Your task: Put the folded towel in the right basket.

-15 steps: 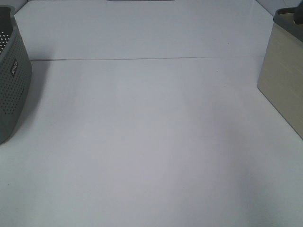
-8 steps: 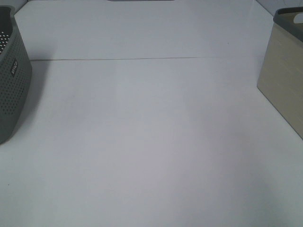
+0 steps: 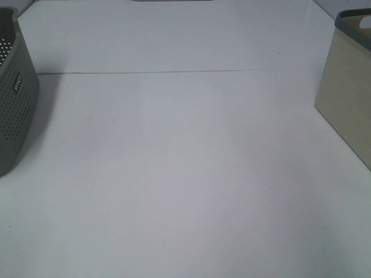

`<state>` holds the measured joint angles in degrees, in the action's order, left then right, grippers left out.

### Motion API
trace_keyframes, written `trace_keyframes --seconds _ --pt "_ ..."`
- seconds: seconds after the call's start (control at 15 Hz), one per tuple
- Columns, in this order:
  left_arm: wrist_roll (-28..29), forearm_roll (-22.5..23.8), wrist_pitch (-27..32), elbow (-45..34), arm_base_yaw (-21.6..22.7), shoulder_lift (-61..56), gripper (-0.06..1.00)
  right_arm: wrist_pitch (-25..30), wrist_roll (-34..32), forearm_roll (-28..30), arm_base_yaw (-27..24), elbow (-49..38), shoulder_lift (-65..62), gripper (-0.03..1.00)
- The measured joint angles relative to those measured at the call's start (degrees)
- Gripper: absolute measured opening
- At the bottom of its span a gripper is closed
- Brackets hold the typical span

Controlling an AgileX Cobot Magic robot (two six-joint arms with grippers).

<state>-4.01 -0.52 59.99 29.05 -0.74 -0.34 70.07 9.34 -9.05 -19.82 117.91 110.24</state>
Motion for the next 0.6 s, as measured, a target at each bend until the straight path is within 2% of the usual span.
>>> trace_keyframes --seconds 0.13,0.47,0.6 --pt "0.0 0.0 0.0 0.0 0.0 0.0 0.99 -0.1 -3.2 -0.8 1.5 0.0 0.0 0.98" --pt "0.0 0.0 0.0 0.0 0.0 0.0 0.99 -0.1 -5.8 -1.1 13.8 0.0 -1.5 0.98" --pt "0.0 0.0 0.0 0.0 0.0 0.0 0.99 -0.1 -5.7 -1.5 16.0 -0.4 -2.9 0.98"
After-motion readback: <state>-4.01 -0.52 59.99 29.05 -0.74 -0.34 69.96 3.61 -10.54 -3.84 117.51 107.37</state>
